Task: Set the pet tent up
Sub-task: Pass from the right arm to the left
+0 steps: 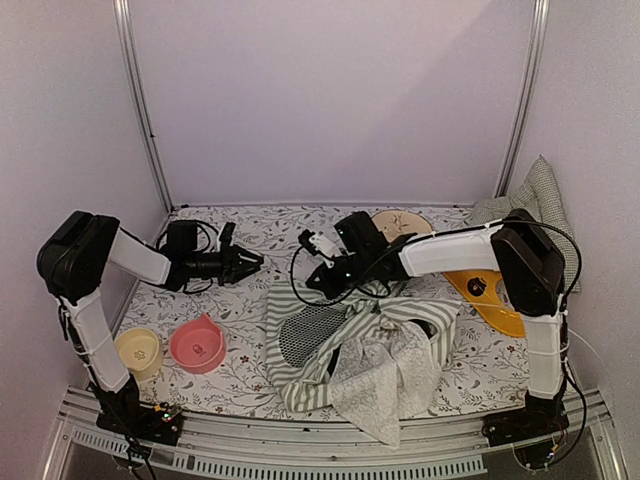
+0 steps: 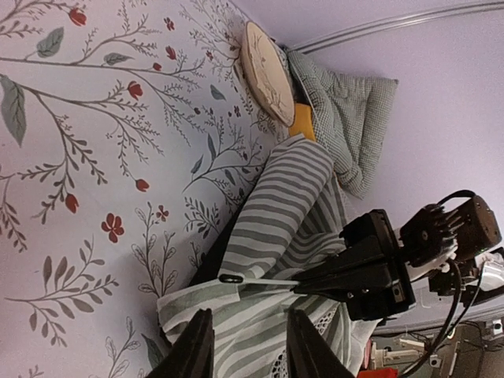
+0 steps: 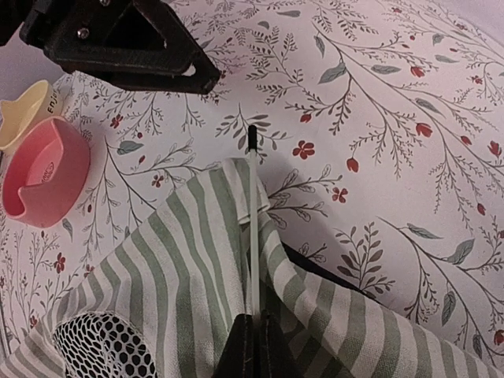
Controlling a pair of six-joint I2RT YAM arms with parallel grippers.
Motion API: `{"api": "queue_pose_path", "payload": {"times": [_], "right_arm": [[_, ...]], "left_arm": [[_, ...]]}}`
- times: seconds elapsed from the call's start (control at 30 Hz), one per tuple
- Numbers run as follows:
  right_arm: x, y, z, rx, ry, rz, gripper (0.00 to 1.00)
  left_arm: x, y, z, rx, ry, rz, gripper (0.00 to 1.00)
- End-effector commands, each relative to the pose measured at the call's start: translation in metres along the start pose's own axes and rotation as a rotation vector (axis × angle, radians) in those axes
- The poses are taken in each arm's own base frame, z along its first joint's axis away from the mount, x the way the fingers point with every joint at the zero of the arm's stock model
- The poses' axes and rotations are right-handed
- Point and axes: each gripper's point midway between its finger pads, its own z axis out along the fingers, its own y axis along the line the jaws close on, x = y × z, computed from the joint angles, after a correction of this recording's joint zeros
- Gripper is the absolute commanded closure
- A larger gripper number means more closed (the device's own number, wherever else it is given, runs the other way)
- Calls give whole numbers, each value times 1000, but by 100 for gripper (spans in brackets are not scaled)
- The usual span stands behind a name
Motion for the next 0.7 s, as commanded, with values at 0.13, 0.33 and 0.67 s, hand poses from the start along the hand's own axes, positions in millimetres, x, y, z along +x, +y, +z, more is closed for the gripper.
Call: {"api": "queue_pose_path", "payload": {"times": [0.13,0.33,0.67], "right_arm": [[-52,13,-22,2,-119,-20,100],[-50,16,-21,0,-112,-24,100],[-49,15,-21,8,-102,-24,100]], "left_arm": [[-8,-13,7,21,12,-9,67],[-9,-22,16,41,21,-14,67],[-3,-14,25,-12,23,-47,74]]}}
